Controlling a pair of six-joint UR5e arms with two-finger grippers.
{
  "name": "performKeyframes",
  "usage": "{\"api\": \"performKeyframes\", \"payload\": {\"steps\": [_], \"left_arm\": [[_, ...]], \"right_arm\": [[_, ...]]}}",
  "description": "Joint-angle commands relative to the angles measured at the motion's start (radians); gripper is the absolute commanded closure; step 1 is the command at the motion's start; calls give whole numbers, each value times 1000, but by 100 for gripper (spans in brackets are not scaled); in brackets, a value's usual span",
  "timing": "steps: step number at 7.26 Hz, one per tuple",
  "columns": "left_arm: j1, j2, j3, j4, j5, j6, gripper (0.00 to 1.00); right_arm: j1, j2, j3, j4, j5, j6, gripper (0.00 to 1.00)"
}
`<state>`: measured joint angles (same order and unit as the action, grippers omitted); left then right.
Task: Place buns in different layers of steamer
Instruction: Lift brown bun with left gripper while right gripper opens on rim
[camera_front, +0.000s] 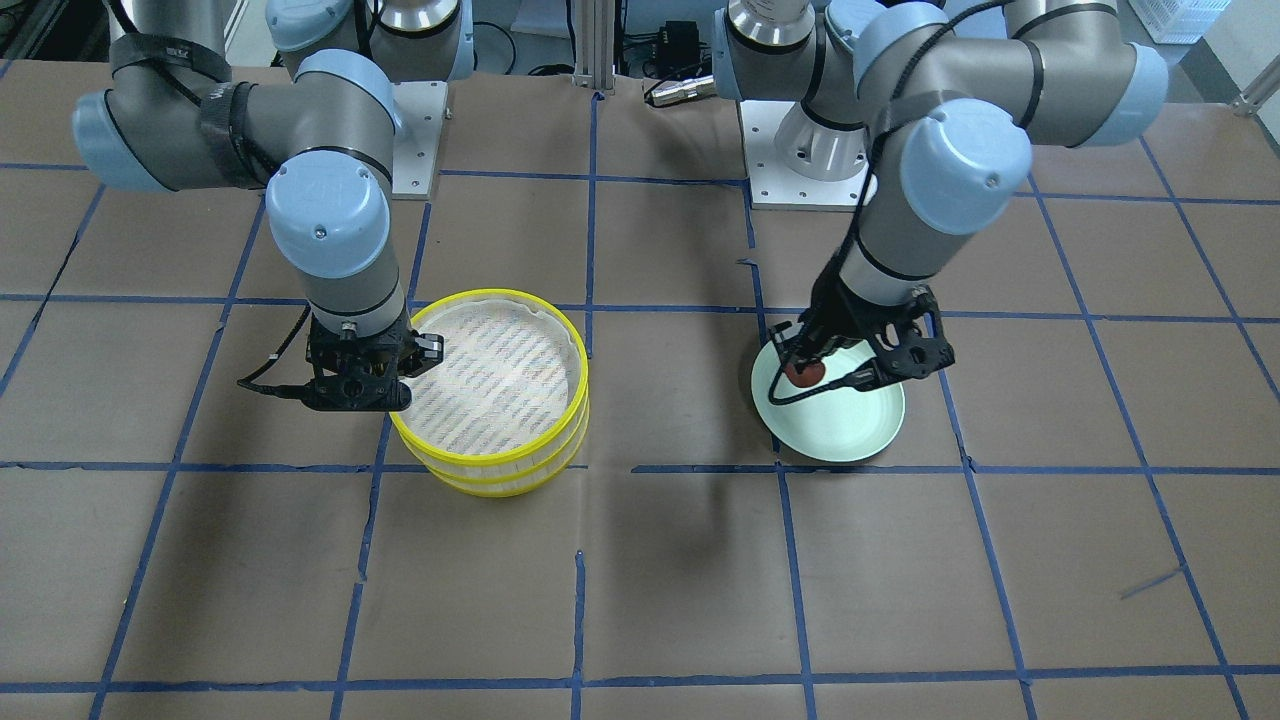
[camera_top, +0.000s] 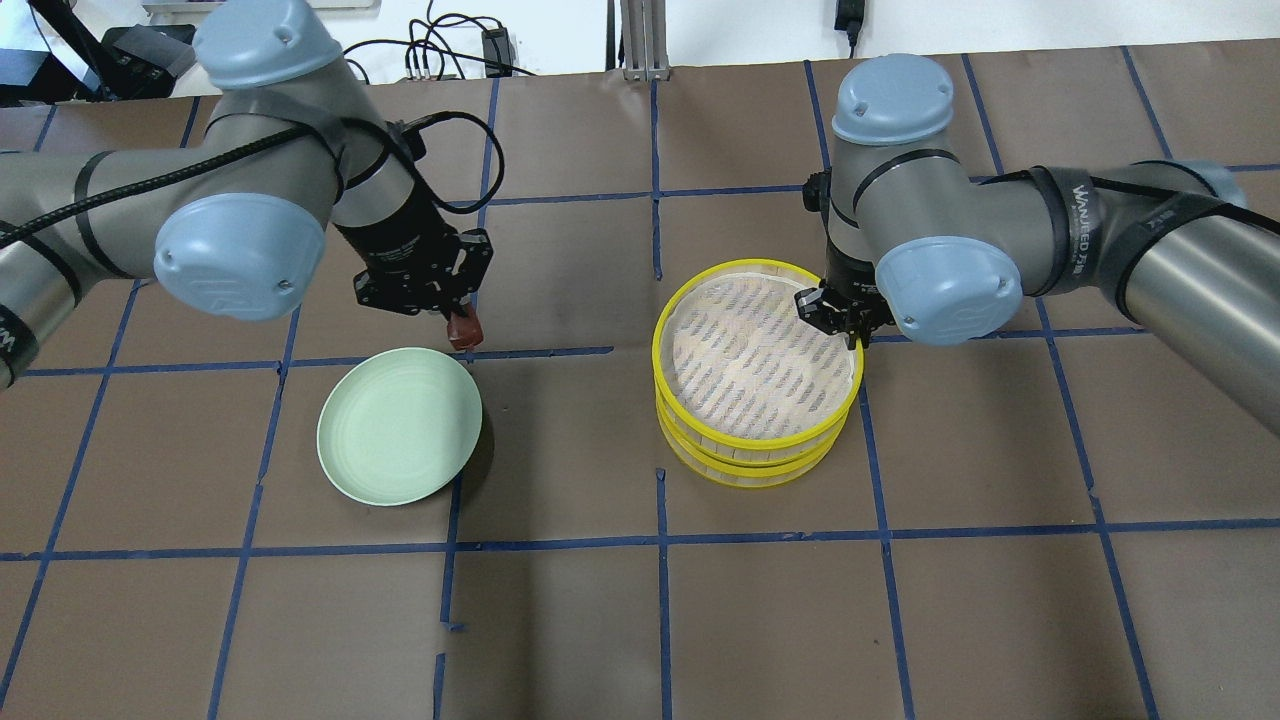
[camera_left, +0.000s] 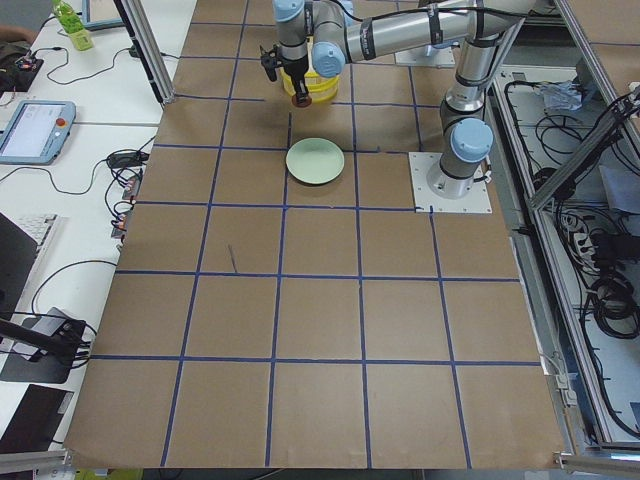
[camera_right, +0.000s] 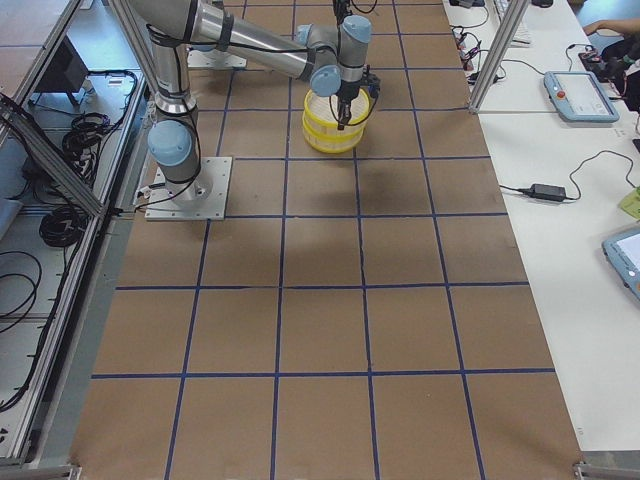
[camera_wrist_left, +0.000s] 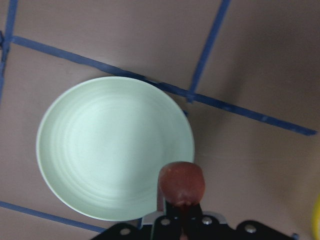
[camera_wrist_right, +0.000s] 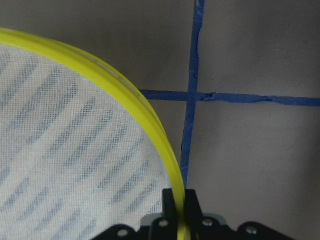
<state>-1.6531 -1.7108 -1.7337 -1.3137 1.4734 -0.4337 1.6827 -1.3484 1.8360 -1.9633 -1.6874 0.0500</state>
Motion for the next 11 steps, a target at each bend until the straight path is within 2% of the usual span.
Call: {"api": "performKeyframes", "payload": {"steps": [1, 7, 8, 9, 10, 11], "left_arm": [[-47, -1, 14, 2, -15, -53, 96], [-50, 33, 22, -61, 4, -33, 95], [-51, 33, 20, -59, 2, -33, 95], [-54, 22, 20, -50, -11, -33, 95], [-59, 13, 20, -35, -16, -33, 95], [-66, 10, 22, -35, -18, -36, 95]], "right_arm": [[0, 0, 3, -5, 2, 1, 94], [18, -9, 28, -12, -9, 1, 93], [17, -5, 28, -12, -12, -5, 86], [17, 0, 26, -12, -12, -15, 56], [17, 0, 23, -9, -14, -16, 1], [-1, -12, 8, 0, -8, -21, 0]]}}
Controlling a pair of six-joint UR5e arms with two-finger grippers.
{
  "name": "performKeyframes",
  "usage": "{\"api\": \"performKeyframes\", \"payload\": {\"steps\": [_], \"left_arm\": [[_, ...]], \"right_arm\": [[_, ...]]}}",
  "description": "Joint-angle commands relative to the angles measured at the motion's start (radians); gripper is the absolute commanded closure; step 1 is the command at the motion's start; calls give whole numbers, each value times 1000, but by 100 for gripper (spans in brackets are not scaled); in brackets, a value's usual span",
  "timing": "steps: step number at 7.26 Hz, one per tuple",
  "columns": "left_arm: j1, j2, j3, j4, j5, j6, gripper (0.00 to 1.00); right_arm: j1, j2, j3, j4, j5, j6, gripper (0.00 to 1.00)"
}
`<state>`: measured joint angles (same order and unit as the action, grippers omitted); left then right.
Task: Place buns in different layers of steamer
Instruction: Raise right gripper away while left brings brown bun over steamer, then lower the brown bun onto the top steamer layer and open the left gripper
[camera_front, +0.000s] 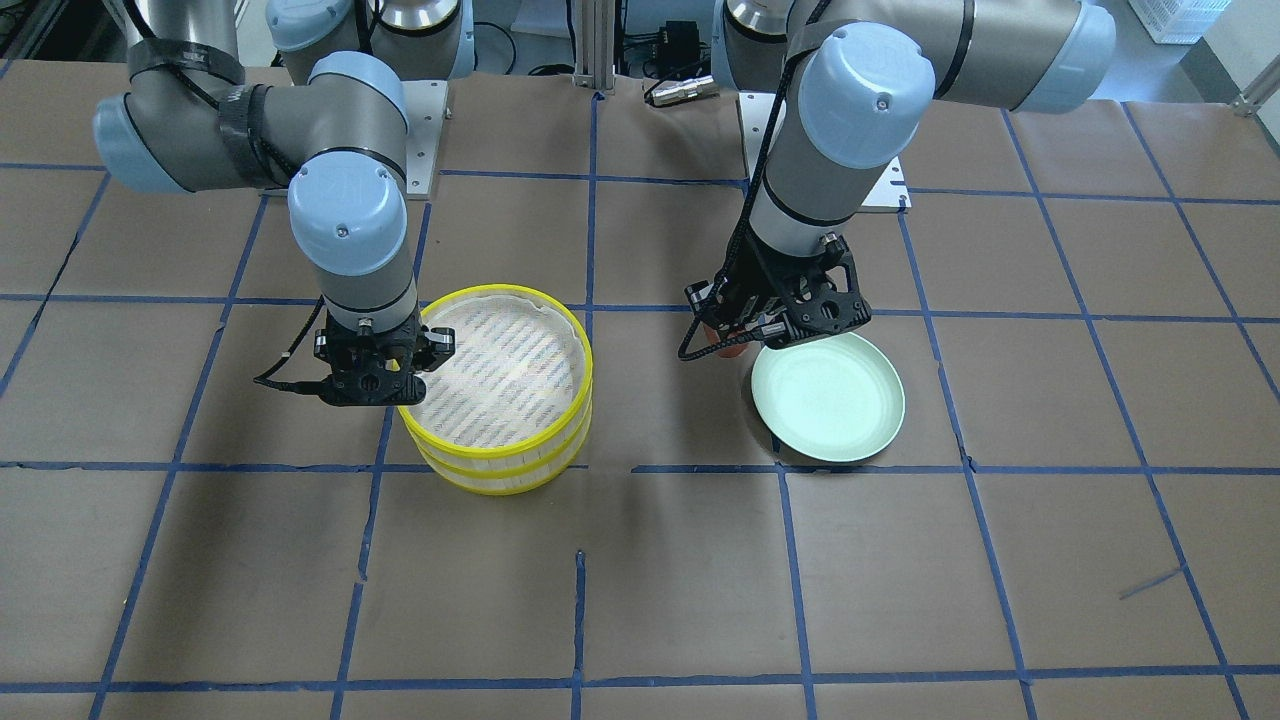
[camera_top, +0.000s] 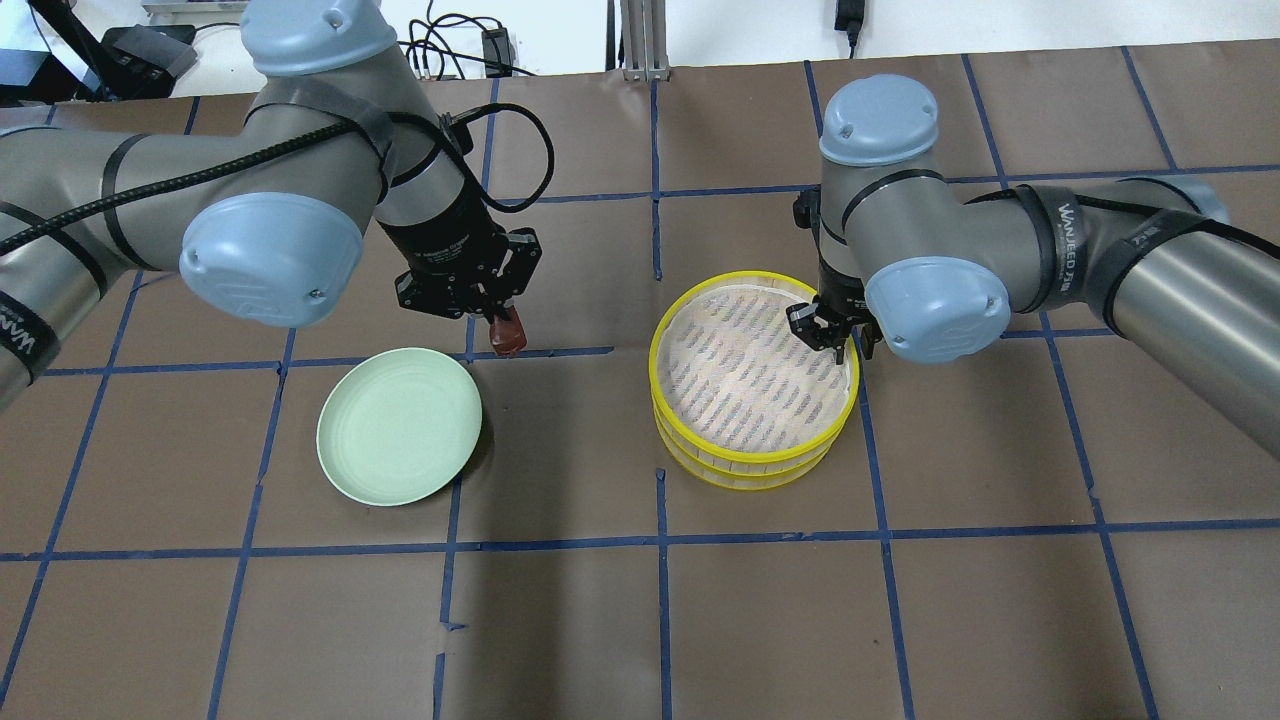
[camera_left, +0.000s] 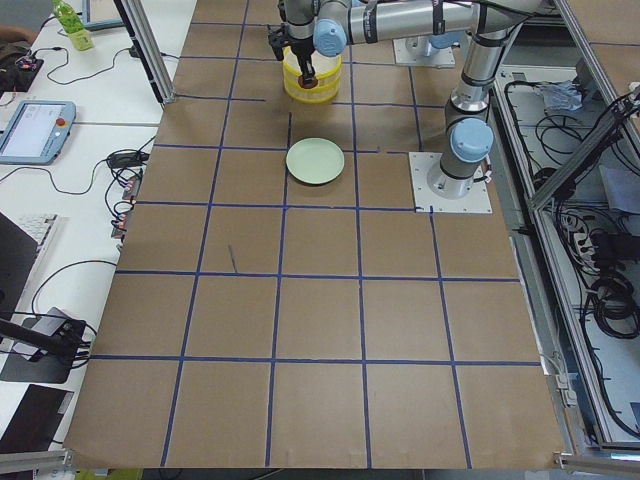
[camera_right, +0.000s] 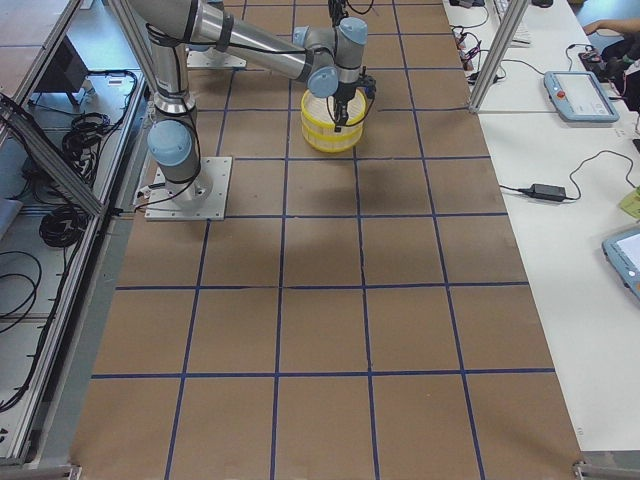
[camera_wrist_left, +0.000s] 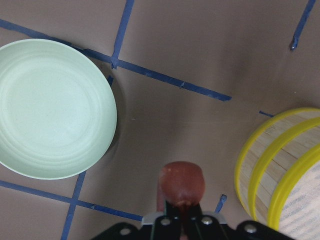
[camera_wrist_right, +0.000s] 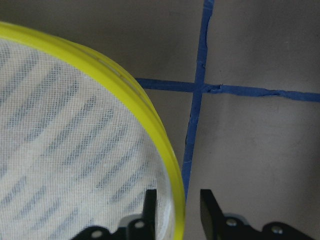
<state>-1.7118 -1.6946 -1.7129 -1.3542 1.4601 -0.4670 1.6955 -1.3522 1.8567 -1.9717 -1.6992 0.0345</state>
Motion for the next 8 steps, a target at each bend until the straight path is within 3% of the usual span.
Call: {"api": "performKeyframes", "payload": {"steps": [1, 3, 5, 7, 8], "left_arm": [[-8, -16, -1, 53, -61, -8, 95], [-14, -20, -1, 127, -159, -22, 95], [-99, -72, -1, 263, -182, -150, 95], [-199, -128, -1, 369, -181, -373, 94], [-218, -131, -1, 374, -181, -405, 51]], "right_arm": [[-34, -30, -48, 28, 16, -5, 0], [-129, -120, -198, 223, 161, -7, 0], [-131, -157, -406, 411, 182, -5, 0], [-134, -182, -409, 453, 167, -16, 0], [-134, -183, -397, 450, 171, -22, 0]]}}
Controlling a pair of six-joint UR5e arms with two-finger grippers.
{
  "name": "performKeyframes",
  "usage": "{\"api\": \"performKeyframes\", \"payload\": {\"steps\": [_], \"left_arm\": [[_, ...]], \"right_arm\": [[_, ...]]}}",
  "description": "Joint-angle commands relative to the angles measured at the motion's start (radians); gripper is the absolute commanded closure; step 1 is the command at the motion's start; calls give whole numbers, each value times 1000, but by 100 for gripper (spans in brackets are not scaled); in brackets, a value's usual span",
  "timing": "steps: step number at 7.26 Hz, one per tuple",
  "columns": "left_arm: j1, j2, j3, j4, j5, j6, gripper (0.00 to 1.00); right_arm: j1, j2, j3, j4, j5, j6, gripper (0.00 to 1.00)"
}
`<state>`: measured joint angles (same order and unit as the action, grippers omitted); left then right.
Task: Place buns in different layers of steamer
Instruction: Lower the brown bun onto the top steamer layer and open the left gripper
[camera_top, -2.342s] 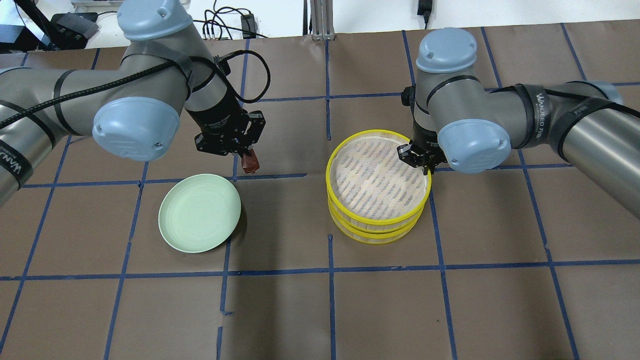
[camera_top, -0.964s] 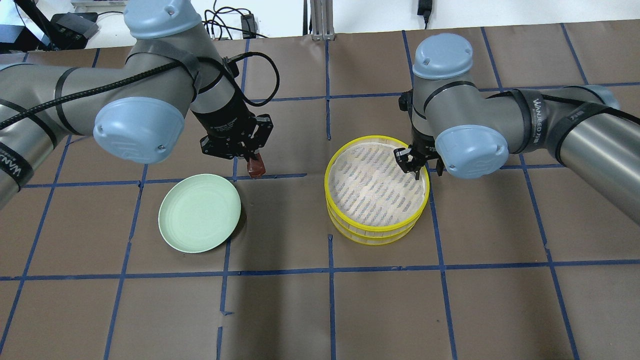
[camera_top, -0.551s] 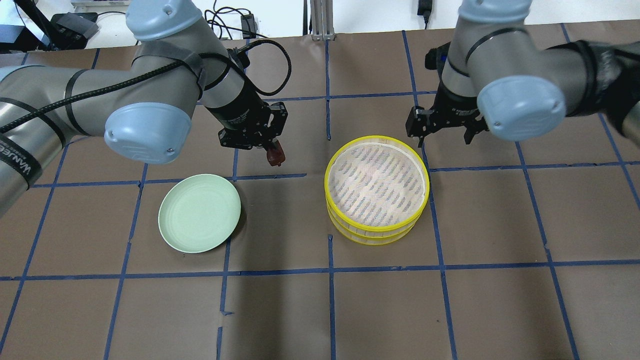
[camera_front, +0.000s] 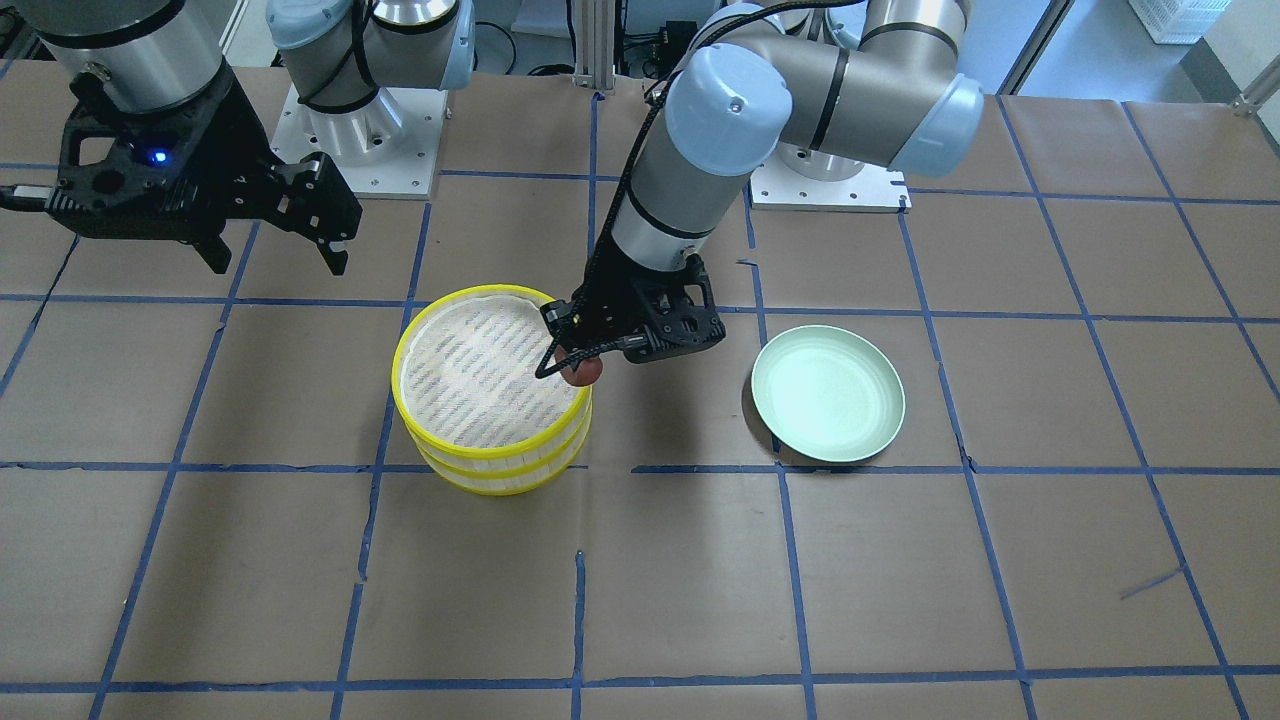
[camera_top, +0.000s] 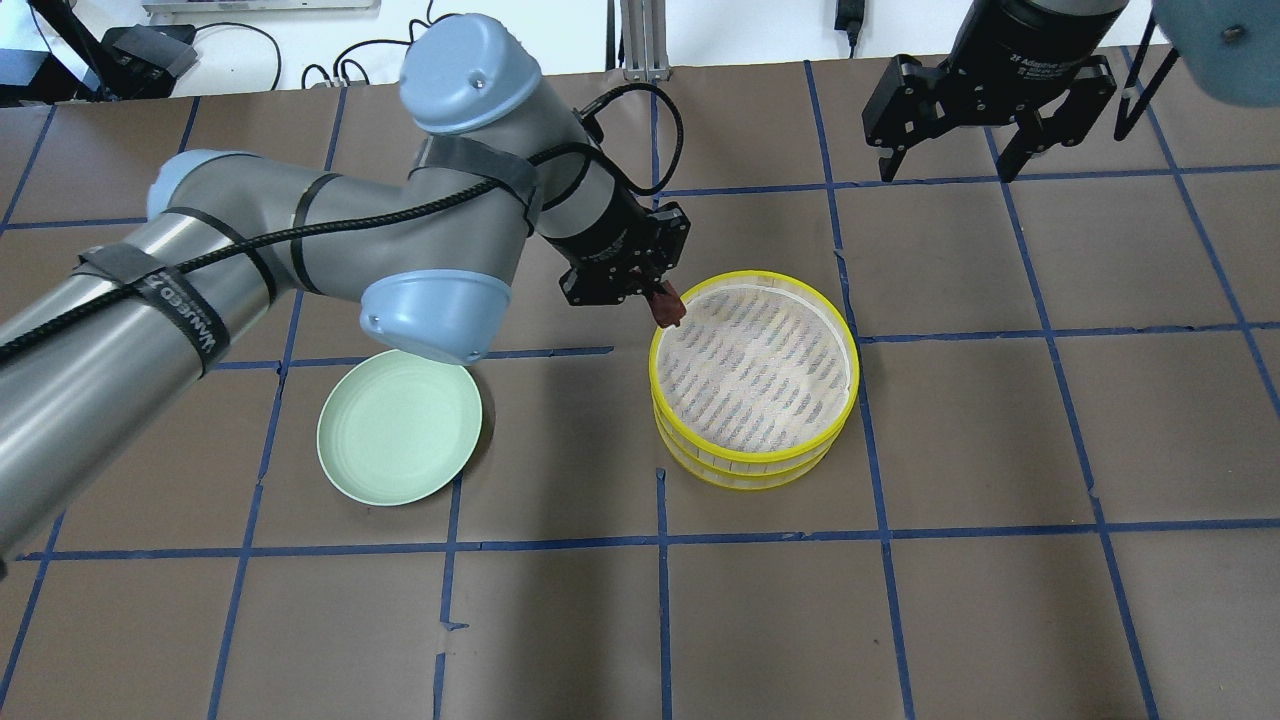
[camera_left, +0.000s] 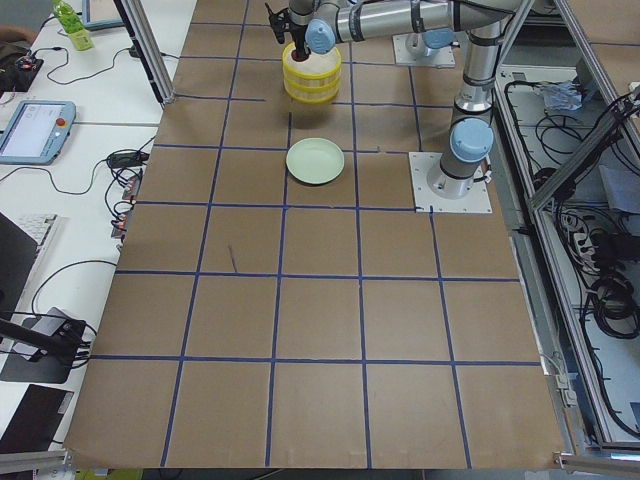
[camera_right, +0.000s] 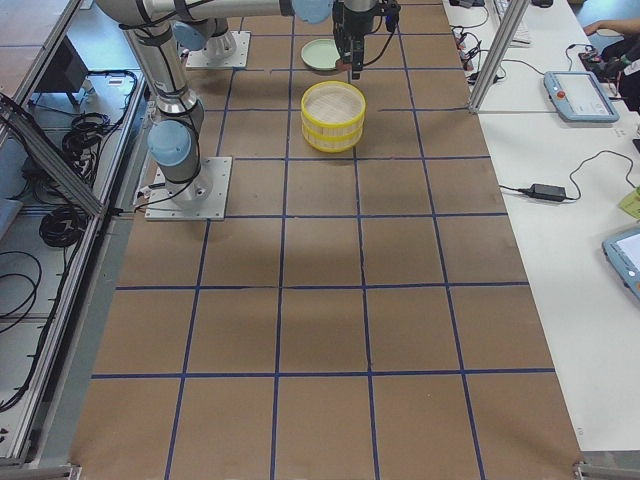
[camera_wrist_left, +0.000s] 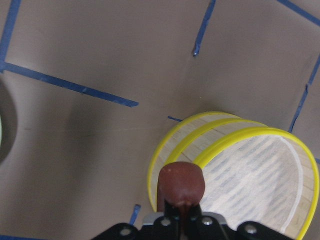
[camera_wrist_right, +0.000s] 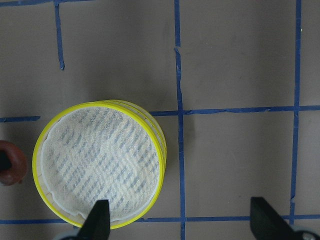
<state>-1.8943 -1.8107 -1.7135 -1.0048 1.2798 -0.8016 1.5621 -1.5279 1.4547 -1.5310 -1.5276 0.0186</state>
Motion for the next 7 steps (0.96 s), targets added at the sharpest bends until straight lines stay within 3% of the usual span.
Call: {"api": "performKeyframes", "payload": {"steps": [1, 3, 5, 7], "left_arm": [[-57, -15, 0, 37, 0, -93, 1], [-83, -7, 0, 55, 12, -104, 0], [-81, -2, -1, 58, 81, -27, 0], [-83, -12, -1, 58, 76, -42, 0]], "right_arm": [[-5, -11, 10, 6, -2, -11, 0], [-5, -18, 12, 14, -3, -11, 0], [-4, -20, 12, 17, -5, -11, 0], [-2, -21, 12, 19, -3, -11, 0]]}}
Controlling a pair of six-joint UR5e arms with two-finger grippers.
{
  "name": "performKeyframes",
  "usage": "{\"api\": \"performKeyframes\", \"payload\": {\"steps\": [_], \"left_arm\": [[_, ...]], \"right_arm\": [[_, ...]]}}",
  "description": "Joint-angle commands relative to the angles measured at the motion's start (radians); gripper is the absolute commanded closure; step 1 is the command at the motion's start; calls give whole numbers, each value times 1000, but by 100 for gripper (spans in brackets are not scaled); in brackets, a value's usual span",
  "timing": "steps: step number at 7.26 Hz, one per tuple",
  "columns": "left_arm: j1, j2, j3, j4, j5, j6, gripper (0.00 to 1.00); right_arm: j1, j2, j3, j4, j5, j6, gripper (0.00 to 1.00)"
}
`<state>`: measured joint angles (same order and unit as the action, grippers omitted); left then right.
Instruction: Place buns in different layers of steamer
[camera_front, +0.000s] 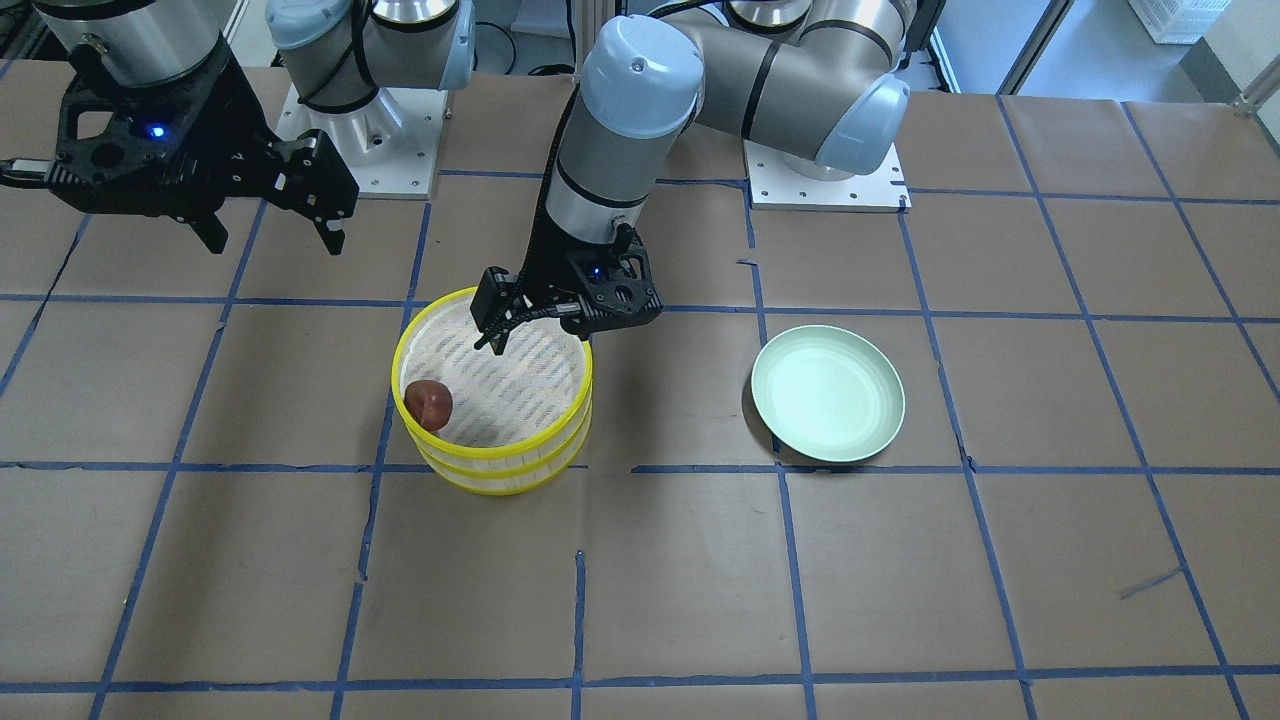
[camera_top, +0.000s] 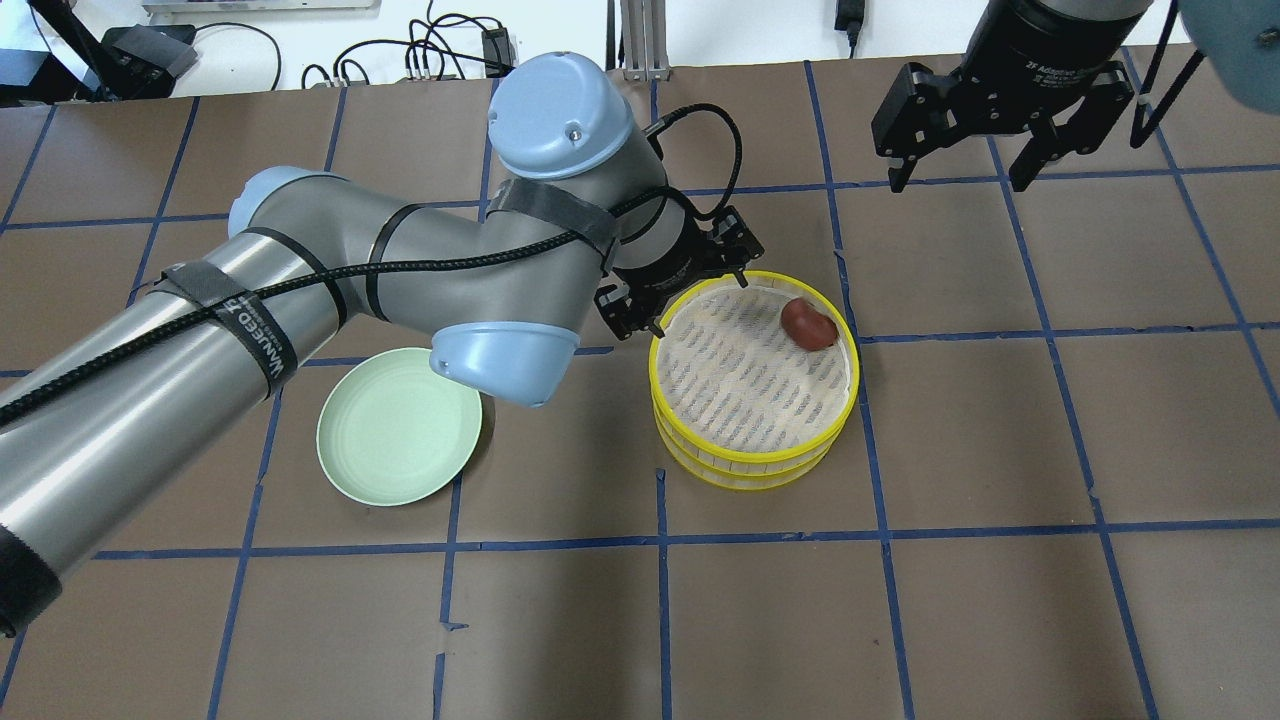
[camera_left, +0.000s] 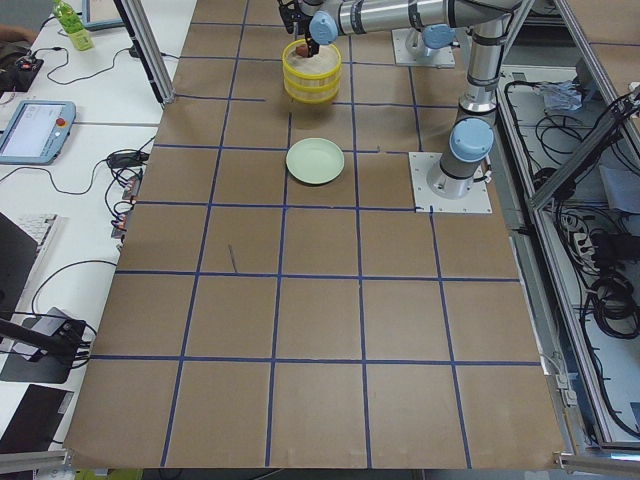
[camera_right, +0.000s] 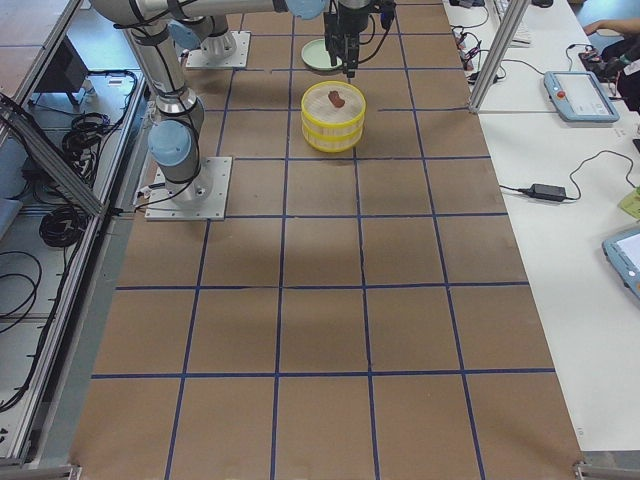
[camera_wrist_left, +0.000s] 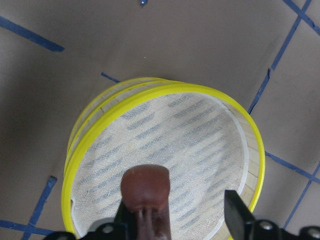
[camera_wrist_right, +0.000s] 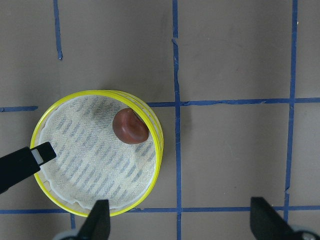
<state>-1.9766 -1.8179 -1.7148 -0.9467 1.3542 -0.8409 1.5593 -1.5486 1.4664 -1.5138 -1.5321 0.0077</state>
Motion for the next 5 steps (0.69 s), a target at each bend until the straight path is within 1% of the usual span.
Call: {"api": "performKeyframes", "payload": {"steps": [1, 2, 3, 4, 5], "left_arm": [[7, 12, 0, 0, 8, 41, 0], [45, 29, -3, -16, 52, 251, 0], [114, 46, 3, -56, 89, 496, 0], [187, 93, 4, -111, 91, 739, 0], [275, 159, 4, -169, 94, 922, 0]], "right_arm": [[1, -1, 0, 1, 1, 0, 0], [1, -1, 2, 1, 1, 0, 0], [1, -1, 2, 1, 1, 0, 0], [1, -1, 0, 3, 0, 2, 0], [2, 1, -4, 27, -2, 3, 0]]}}
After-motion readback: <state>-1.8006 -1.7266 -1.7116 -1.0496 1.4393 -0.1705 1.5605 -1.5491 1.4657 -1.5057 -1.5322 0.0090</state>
